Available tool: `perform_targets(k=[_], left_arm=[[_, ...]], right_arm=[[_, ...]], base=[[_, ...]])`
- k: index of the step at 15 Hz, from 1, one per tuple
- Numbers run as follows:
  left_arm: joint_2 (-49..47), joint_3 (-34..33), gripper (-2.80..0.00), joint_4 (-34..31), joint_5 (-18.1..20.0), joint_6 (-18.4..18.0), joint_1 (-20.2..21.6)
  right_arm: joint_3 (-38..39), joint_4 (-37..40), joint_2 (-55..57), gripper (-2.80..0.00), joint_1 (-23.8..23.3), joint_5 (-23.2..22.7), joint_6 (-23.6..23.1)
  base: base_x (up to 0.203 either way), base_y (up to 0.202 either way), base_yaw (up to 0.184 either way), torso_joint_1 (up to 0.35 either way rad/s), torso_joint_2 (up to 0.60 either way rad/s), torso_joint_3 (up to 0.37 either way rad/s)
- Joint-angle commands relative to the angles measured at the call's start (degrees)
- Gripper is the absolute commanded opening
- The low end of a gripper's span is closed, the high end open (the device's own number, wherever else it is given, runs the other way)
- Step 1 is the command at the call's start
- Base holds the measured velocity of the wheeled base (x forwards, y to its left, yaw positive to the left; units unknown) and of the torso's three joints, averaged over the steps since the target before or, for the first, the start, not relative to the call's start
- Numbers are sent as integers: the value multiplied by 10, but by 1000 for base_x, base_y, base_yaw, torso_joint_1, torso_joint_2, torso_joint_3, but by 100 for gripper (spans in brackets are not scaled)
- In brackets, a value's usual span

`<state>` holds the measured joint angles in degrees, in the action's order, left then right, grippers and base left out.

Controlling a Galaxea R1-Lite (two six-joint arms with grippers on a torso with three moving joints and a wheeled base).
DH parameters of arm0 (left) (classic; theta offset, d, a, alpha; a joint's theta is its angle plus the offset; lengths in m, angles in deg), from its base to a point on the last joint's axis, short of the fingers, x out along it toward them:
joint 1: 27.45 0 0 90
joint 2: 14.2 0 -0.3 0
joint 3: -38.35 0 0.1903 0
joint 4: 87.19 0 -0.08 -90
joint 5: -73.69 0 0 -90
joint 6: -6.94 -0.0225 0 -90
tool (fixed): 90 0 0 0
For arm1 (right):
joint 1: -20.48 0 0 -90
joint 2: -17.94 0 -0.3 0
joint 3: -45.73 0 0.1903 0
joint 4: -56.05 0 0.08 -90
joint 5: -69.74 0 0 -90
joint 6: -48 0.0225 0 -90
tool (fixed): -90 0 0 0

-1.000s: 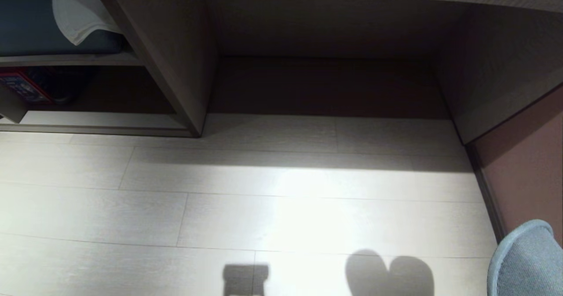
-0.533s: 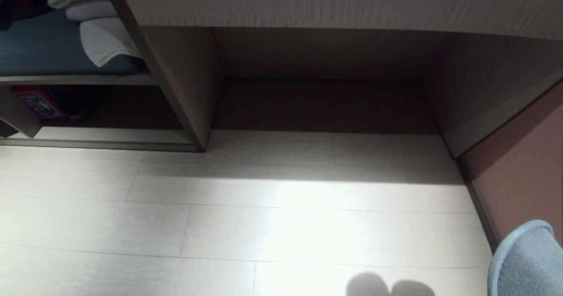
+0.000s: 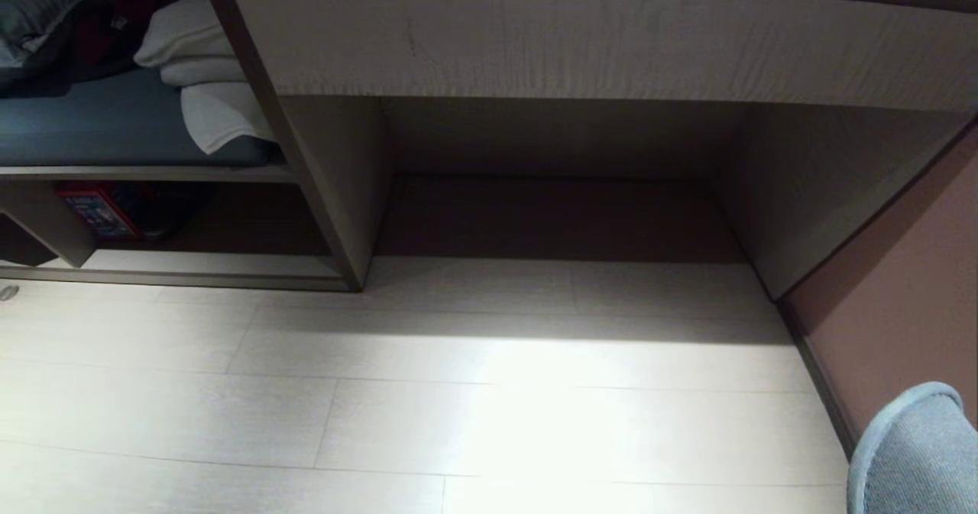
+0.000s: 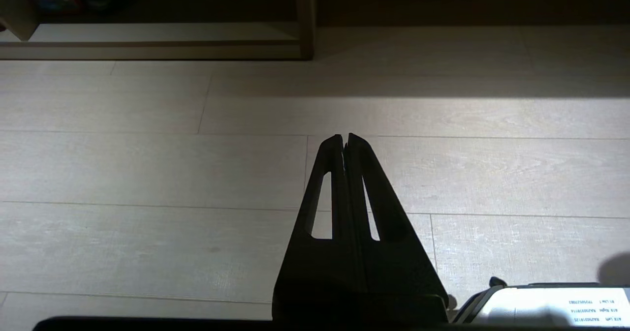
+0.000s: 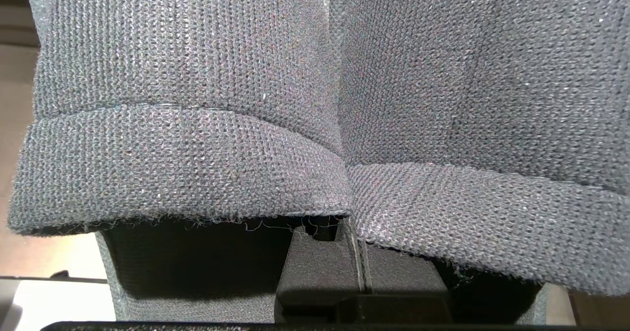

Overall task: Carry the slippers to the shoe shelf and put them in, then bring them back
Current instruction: Place the slippers into the shoe cabinet

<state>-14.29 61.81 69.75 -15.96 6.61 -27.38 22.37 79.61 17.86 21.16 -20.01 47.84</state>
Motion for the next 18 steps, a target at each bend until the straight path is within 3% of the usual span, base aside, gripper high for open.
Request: perform_targets(k=[1,18], left_arm=[[0,0,-280,0,0,0,0],[0,0,-280,0,0,0,0]], right_arm=[[1,0,1,-280,0,0,-1],[1,0,1,-280,0,0,0]], base=[[0,0,0,7,-2,198],[0,0,0,1,1,202]])
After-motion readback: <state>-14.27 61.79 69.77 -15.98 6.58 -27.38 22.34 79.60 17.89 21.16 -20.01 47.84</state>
